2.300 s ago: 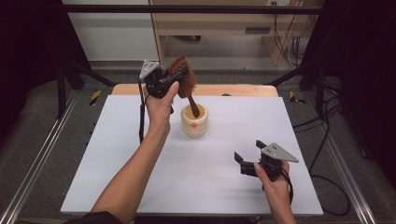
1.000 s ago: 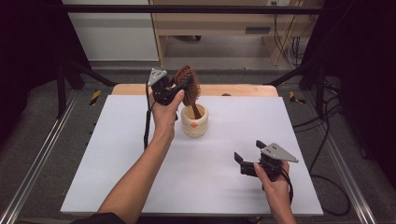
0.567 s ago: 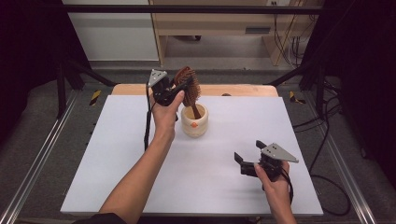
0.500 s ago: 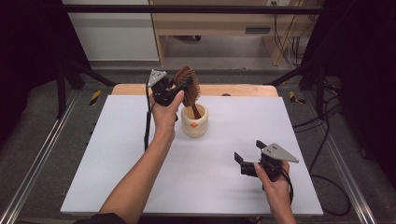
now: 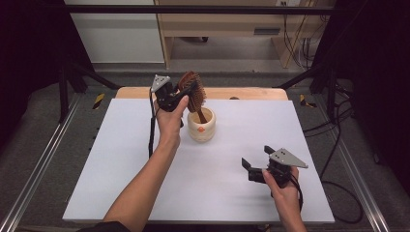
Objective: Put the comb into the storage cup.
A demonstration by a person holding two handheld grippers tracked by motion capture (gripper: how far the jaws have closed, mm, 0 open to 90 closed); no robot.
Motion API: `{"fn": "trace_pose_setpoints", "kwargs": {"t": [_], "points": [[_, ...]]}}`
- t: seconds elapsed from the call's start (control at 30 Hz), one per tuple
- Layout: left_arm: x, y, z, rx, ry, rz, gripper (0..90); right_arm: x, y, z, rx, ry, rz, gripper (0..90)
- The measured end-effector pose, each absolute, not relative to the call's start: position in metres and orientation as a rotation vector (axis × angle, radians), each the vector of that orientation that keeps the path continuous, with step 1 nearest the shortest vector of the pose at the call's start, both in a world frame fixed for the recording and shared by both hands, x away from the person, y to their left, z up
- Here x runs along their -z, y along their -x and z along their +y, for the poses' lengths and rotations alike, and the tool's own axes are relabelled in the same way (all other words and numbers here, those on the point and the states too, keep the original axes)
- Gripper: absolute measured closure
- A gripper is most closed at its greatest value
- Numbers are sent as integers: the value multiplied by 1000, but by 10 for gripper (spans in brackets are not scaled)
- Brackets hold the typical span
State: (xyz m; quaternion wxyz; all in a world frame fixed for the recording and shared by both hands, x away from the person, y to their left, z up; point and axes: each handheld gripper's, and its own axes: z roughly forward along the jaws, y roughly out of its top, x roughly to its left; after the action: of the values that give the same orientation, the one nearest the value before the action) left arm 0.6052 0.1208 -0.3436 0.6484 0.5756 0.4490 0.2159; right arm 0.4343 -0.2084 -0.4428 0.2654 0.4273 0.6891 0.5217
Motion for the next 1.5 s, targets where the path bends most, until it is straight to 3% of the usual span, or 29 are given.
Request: {"fn": "trace_pose_setpoints", "kwargs": {"t": [1.5], "points": [[362, -605, 119, -443, -1276, 1061, 504, 443, -434, -209, -1406, -1149, 1862, 38]]}}
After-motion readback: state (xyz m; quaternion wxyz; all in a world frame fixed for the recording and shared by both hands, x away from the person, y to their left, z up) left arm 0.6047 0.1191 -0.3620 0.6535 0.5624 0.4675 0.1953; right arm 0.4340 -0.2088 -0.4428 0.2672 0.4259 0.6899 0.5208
